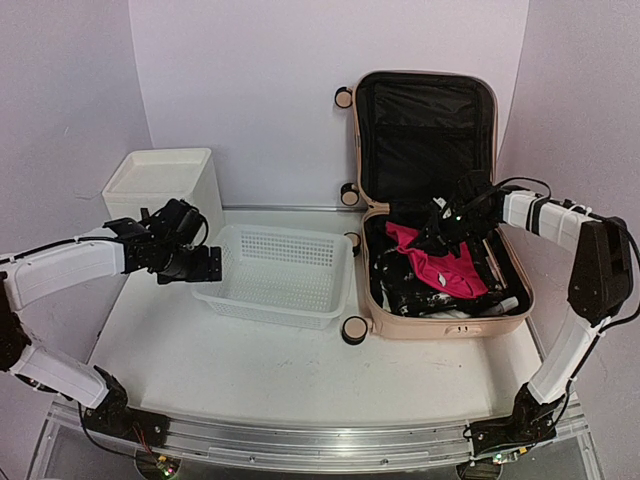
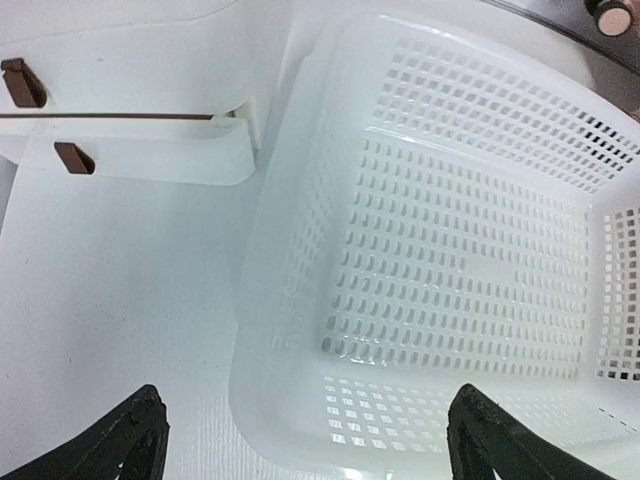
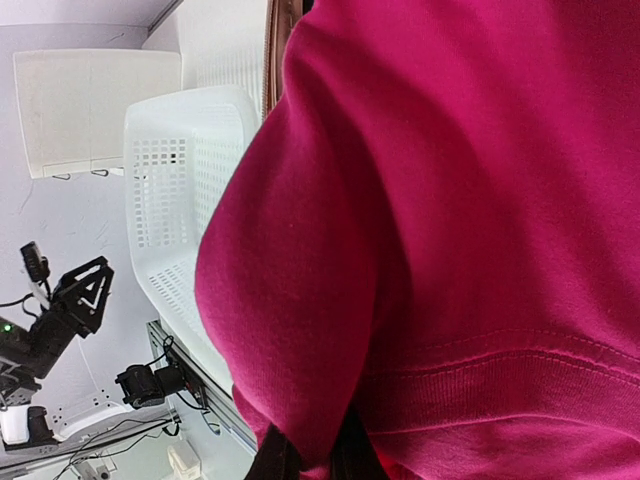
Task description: Open, take out, and arrange the luggage
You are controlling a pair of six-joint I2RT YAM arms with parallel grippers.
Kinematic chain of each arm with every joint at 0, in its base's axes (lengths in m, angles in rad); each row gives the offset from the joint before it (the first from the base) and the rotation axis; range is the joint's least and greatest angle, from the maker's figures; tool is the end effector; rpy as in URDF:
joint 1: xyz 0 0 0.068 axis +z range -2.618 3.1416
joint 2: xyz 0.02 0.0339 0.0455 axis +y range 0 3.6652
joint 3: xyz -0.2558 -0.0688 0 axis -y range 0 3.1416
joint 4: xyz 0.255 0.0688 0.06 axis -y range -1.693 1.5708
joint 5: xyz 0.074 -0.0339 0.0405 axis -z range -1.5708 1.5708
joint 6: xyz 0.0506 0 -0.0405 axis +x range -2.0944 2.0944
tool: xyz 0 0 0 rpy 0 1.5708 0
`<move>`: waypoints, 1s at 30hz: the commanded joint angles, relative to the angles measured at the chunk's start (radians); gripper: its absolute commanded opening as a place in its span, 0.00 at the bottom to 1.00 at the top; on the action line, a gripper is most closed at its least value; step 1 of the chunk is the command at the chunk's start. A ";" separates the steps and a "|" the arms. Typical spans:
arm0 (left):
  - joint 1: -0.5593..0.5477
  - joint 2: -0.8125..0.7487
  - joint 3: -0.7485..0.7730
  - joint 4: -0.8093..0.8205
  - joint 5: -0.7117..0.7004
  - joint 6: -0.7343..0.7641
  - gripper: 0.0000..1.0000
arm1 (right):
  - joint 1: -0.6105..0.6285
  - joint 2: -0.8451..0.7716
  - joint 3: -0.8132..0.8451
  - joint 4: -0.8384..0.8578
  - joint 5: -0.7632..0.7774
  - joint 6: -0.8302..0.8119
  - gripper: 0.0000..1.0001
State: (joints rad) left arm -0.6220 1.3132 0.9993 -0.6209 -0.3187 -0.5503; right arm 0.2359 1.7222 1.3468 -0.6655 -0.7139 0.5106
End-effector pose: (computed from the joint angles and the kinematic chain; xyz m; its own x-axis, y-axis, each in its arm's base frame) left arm 0.2436 -0.1552 0.2410 -0.7675 -0.0608 -0.6381 0.0008 0.9954 -0.0958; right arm 0.3564 0.1198 0.2319 -0.9755 0.1454 -0.1649 -0.0249 0.6722 0.7399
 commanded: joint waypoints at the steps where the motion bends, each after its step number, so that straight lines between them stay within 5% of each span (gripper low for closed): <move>1: 0.027 0.041 -0.021 0.036 -0.051 -0.076 0.98 | 0.002 -0.045 0.006 0.047 -0.013 0.005 0.00; 16: -0.005 0.195 -0.064 0.180 0.164 -0.077 0.57 | 0.002 -0.085 -0.003 0.106 -0.049 0.040 0.00; 24: -0.109 0.196 -0.054 0.179 0.176 -0.100 0.59 | 0.003 -0.109 -0.011 0.173 -0.082 0.074 0.00; 30: -0.110 0.157 -0.064 0.167 0.157 -0.089 0.74 | 0.043 -0.064 0.047 0.182 -0.134 0.078 0.00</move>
State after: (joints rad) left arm -0.6949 1.5101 0.9360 -0.4961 -0.2127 -0.6598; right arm 0.2417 1.6680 1.3323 -0.5514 -0.7742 0.5823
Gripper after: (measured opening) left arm 0.687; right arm 0.082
